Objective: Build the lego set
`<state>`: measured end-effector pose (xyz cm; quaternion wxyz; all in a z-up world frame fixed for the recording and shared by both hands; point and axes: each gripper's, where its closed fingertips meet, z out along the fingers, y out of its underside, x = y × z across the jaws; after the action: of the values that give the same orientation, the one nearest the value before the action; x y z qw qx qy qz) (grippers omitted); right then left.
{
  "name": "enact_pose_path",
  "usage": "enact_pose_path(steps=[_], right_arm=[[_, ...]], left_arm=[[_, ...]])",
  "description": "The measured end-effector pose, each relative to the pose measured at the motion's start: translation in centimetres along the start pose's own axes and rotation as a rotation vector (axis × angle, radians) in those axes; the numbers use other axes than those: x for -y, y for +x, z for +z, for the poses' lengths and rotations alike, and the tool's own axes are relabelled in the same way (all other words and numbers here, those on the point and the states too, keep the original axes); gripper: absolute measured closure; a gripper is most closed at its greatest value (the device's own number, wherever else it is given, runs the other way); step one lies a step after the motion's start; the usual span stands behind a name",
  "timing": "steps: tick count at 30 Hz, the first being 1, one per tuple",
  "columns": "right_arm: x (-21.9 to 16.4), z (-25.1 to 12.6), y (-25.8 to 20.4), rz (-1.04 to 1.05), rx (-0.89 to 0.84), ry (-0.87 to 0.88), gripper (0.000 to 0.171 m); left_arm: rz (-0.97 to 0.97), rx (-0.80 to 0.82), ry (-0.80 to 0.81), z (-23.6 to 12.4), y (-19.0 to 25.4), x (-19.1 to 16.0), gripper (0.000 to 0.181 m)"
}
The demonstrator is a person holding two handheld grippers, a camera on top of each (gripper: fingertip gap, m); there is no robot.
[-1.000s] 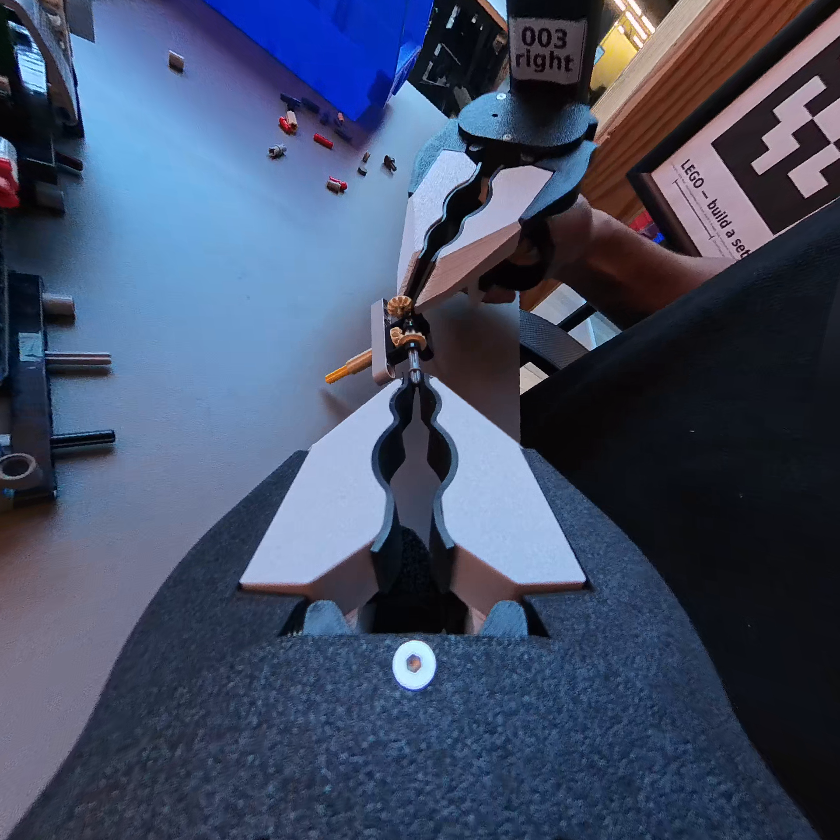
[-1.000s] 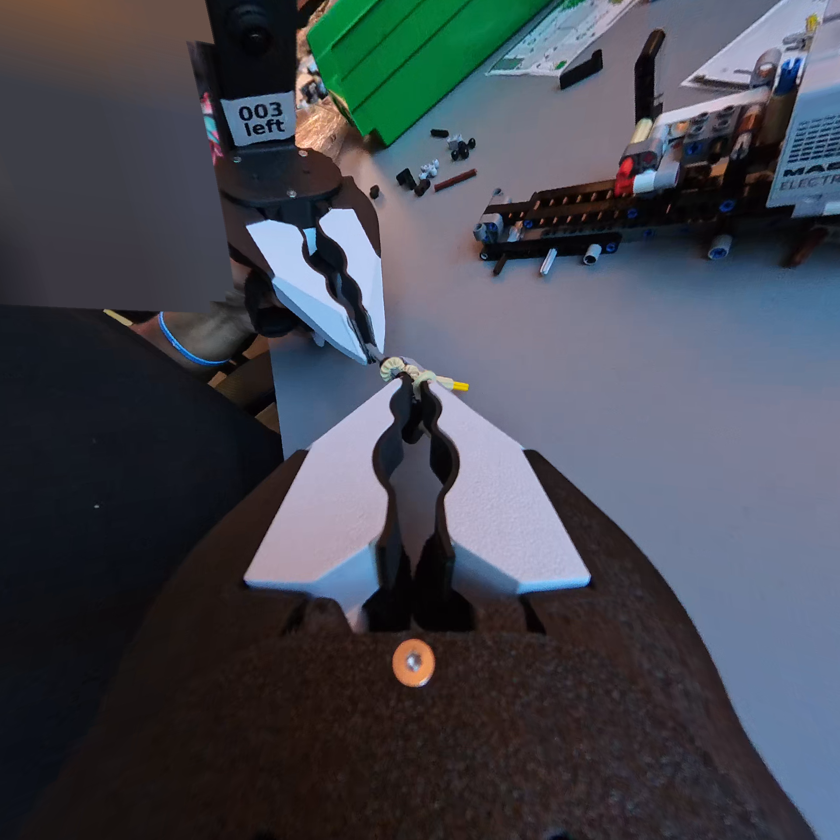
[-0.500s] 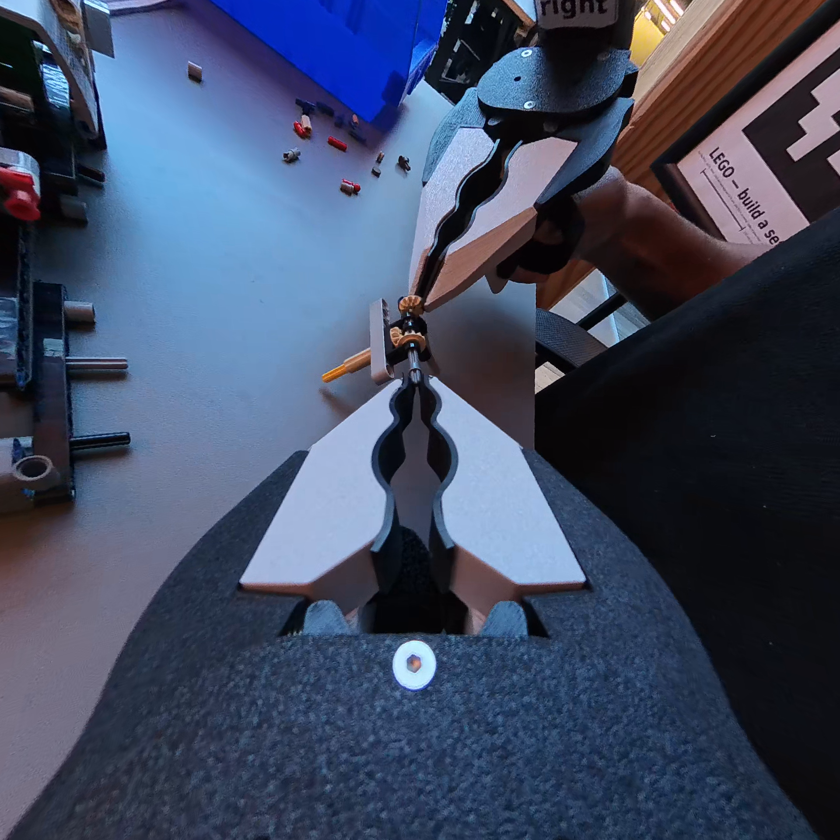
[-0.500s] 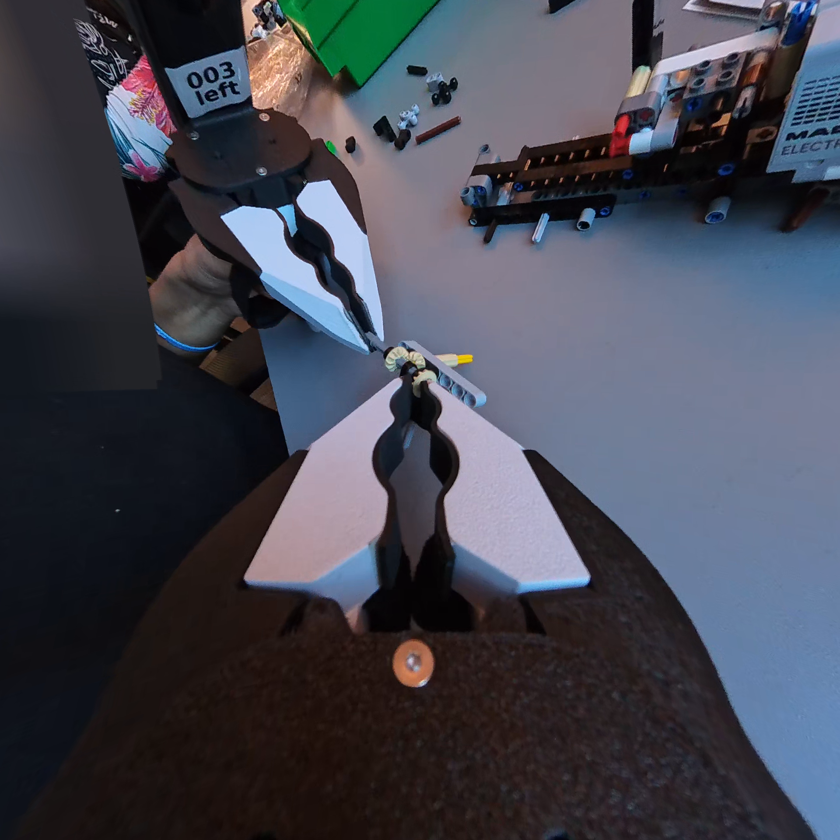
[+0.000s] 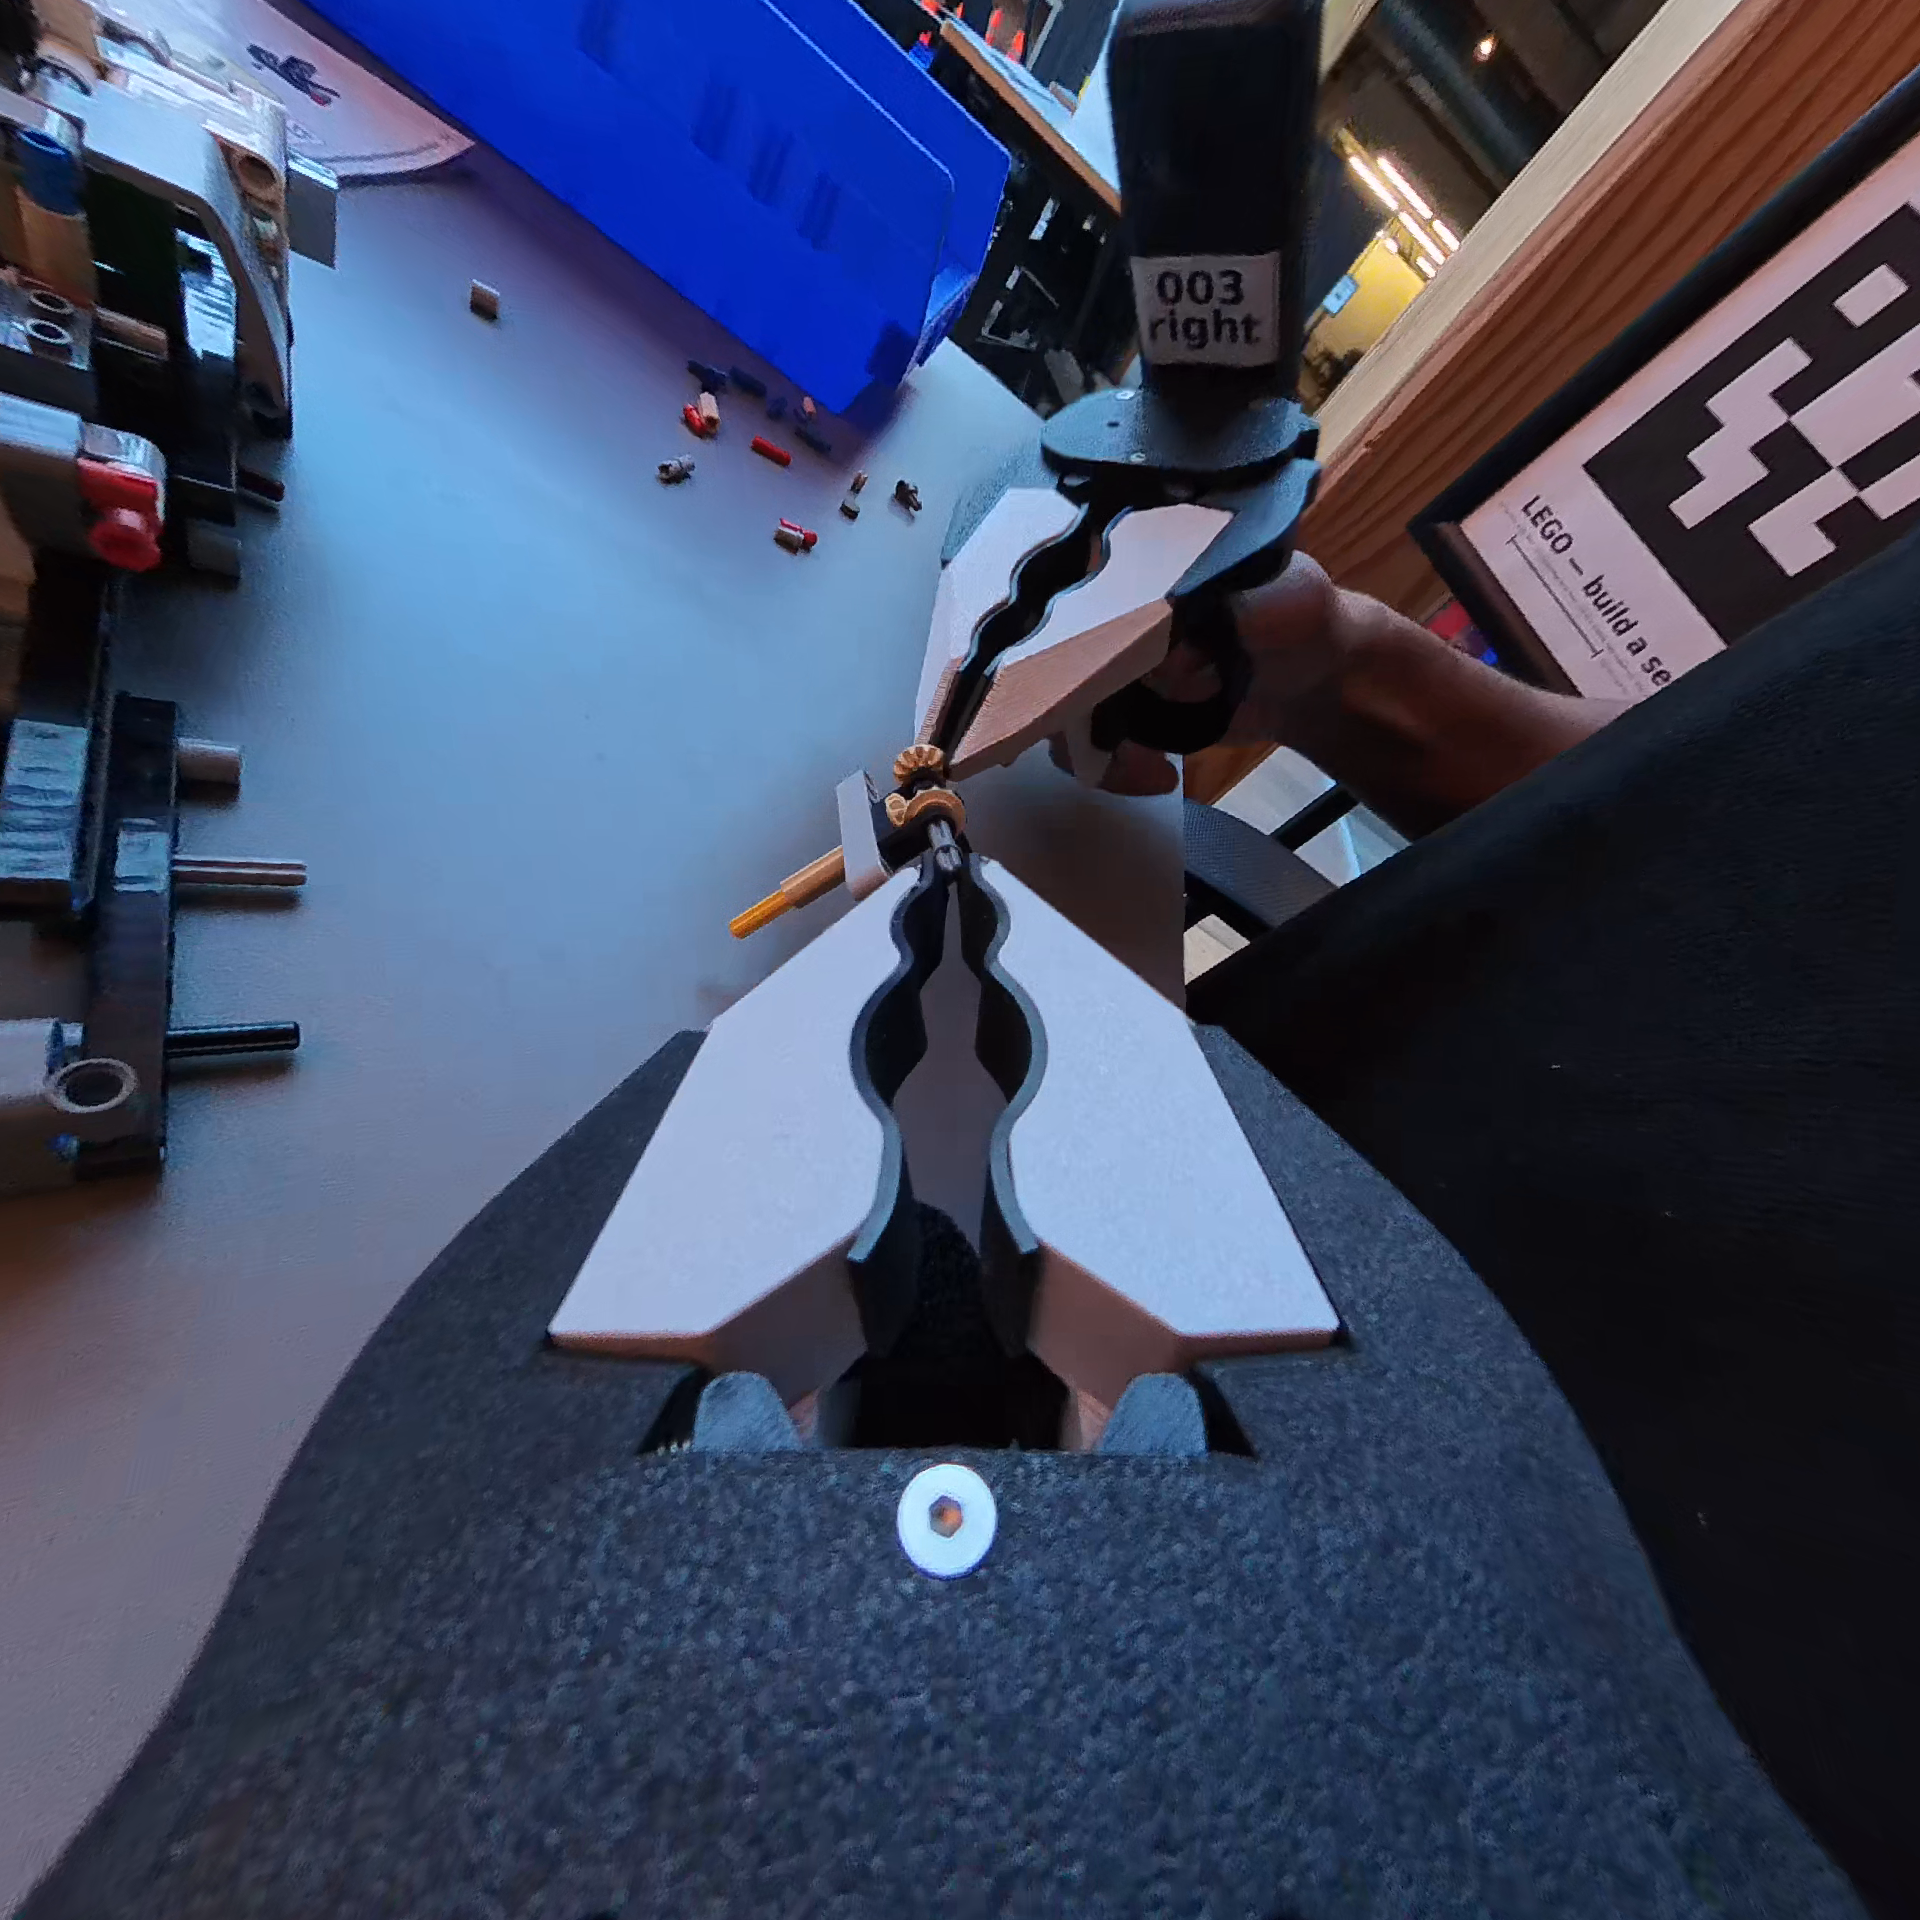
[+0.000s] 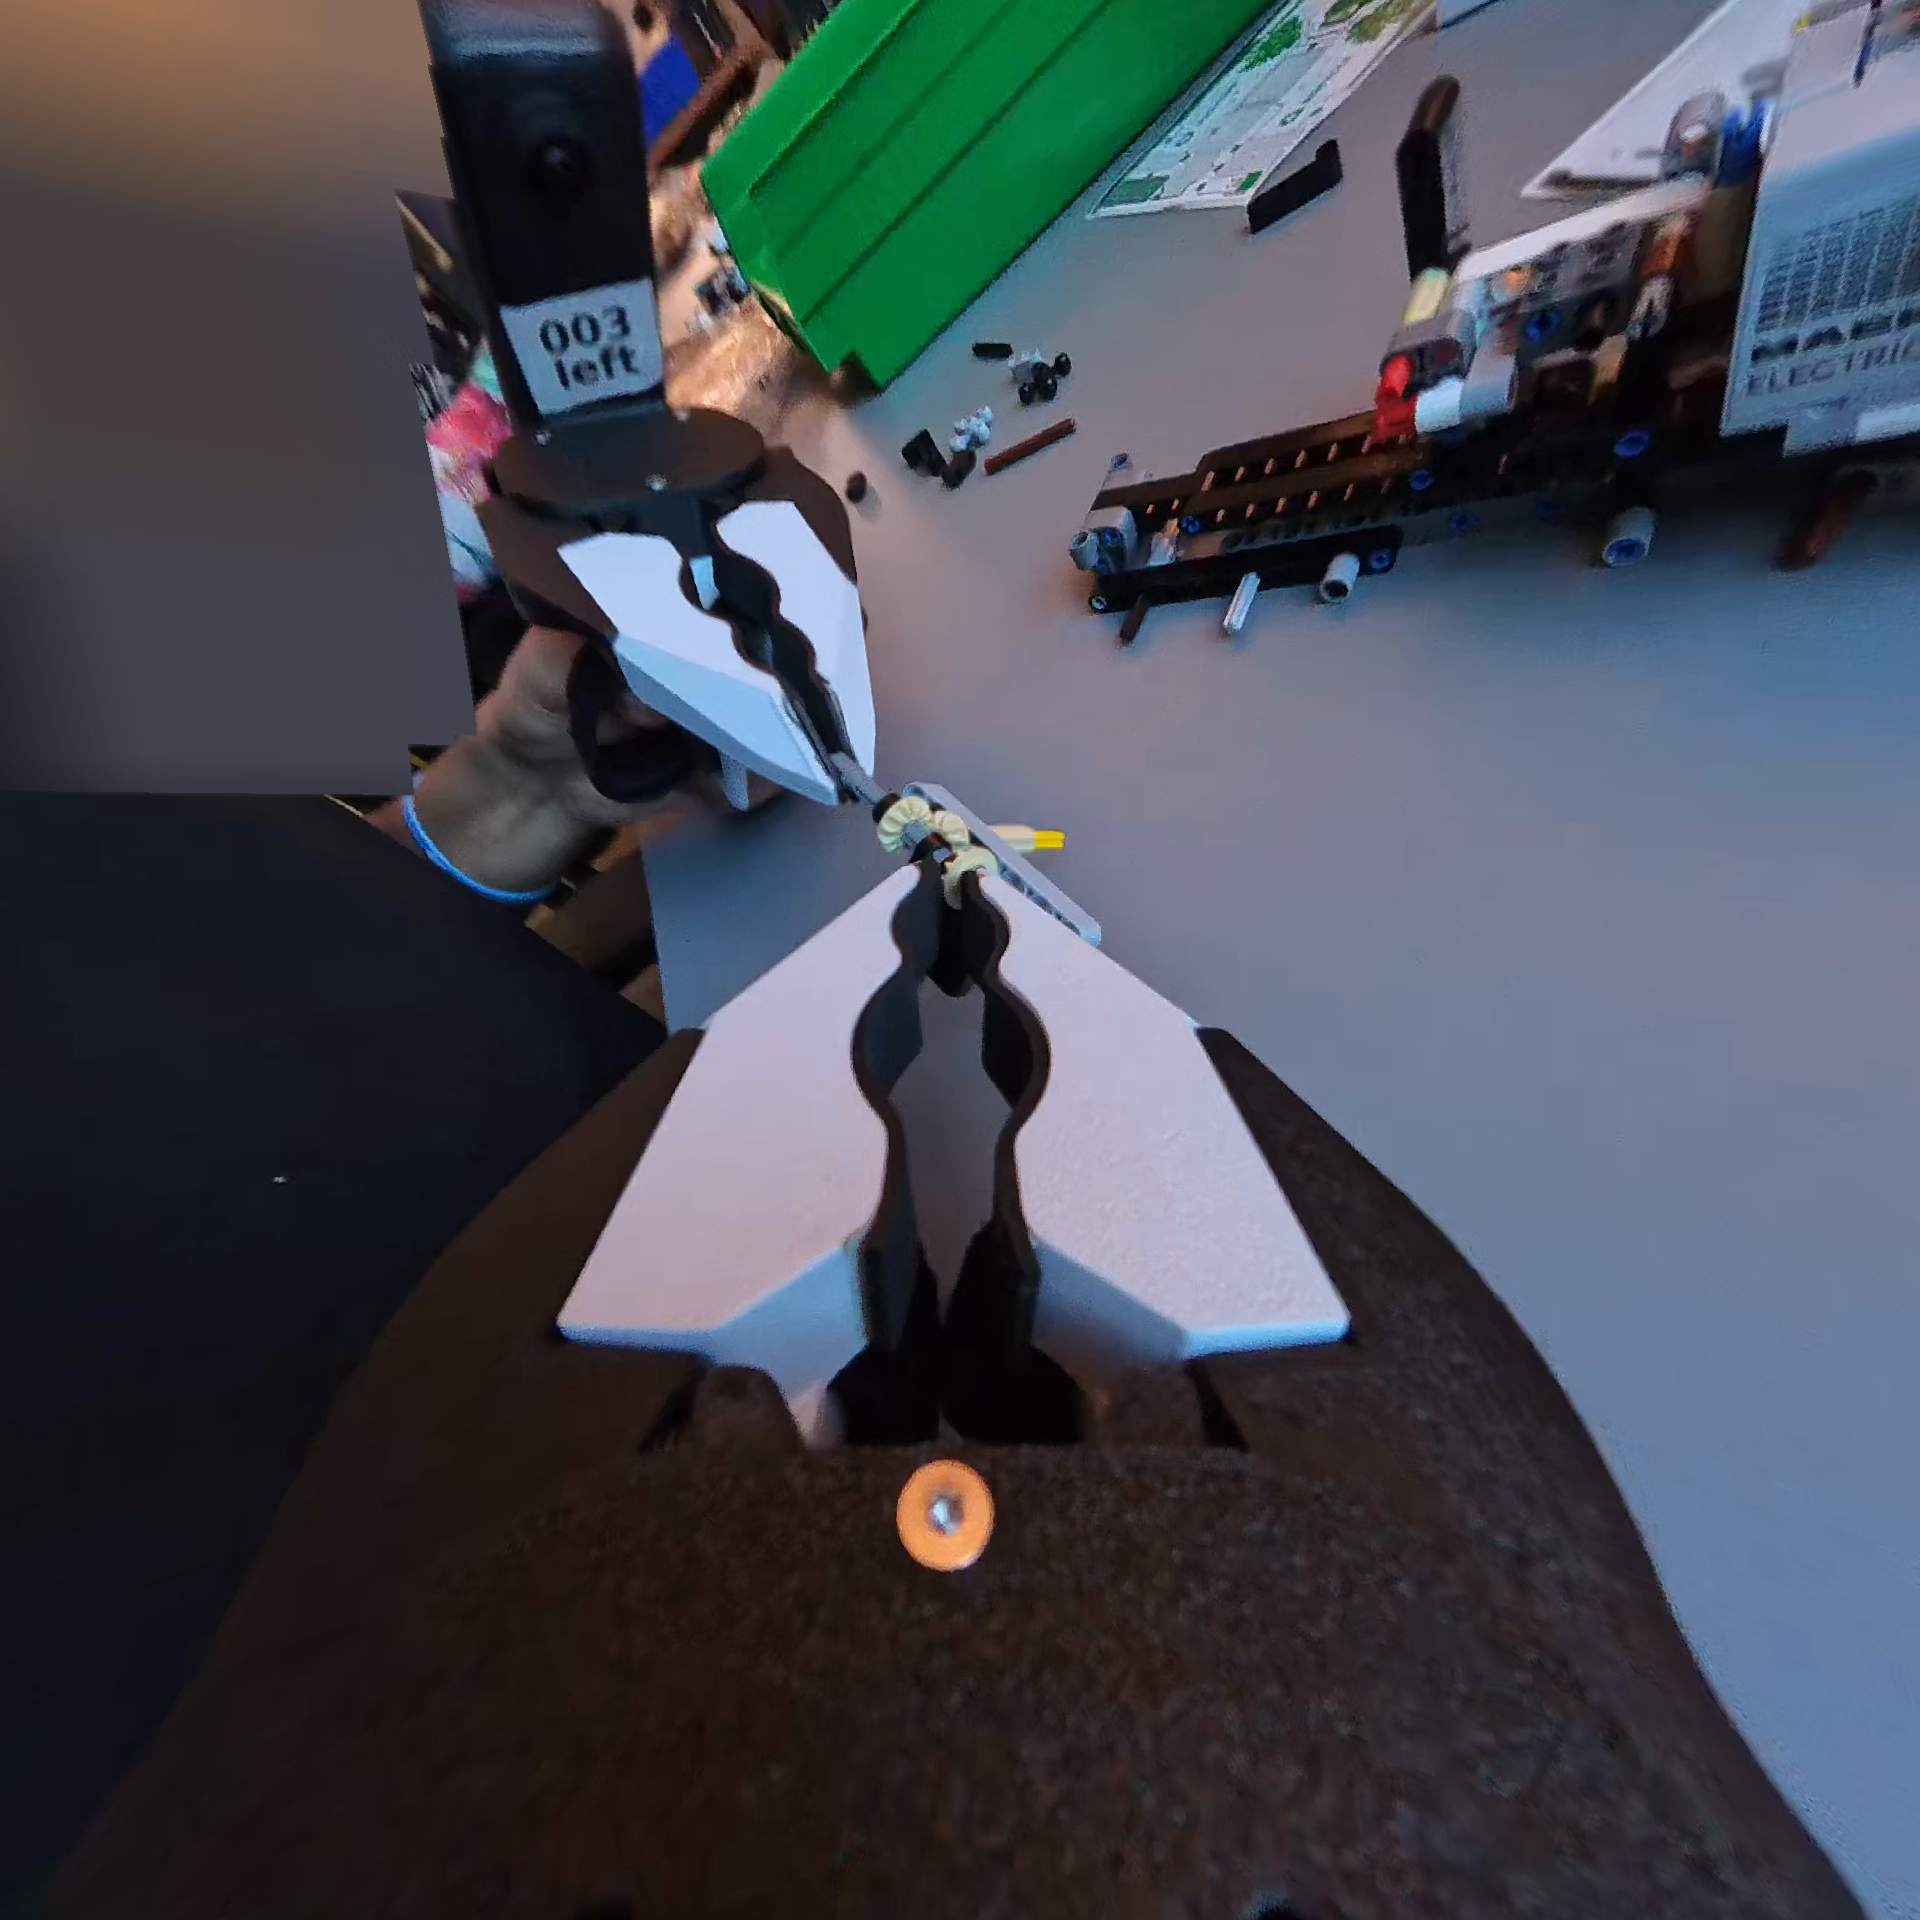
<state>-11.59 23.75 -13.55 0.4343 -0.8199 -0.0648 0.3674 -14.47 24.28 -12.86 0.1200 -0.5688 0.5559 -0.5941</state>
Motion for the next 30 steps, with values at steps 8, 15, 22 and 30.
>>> enact_pose_path(steps=[8, 15, 22, 30], right_arm=[[-4.0, 0.6, 0.9, 0.273, -0.002, -0.156, 0.168], [-4.9, 0.5, 1.2, 0.212, -0.096, -0.205, 0.168], [-3.6, -0.5, 0.9, 0.282, -0.019, -0.069, 0.168], [0.6, -1.6, -2.1, 0.266, 0.193, 0.193, 0.169]], left_arm=[[0.154, 0.136, -0.182, 1.3, -0.1, -3.0, 0.181], [0.208, 0.197, -0.305, 1.7, -0.7, -4.9, 0.180], [0.244, 0.244, -0.379, 2.0, -1.3, -6.0, 0.180], [0.203, 0.208, -0.251, 1.6, -0.6, -3.1, 0.151]])
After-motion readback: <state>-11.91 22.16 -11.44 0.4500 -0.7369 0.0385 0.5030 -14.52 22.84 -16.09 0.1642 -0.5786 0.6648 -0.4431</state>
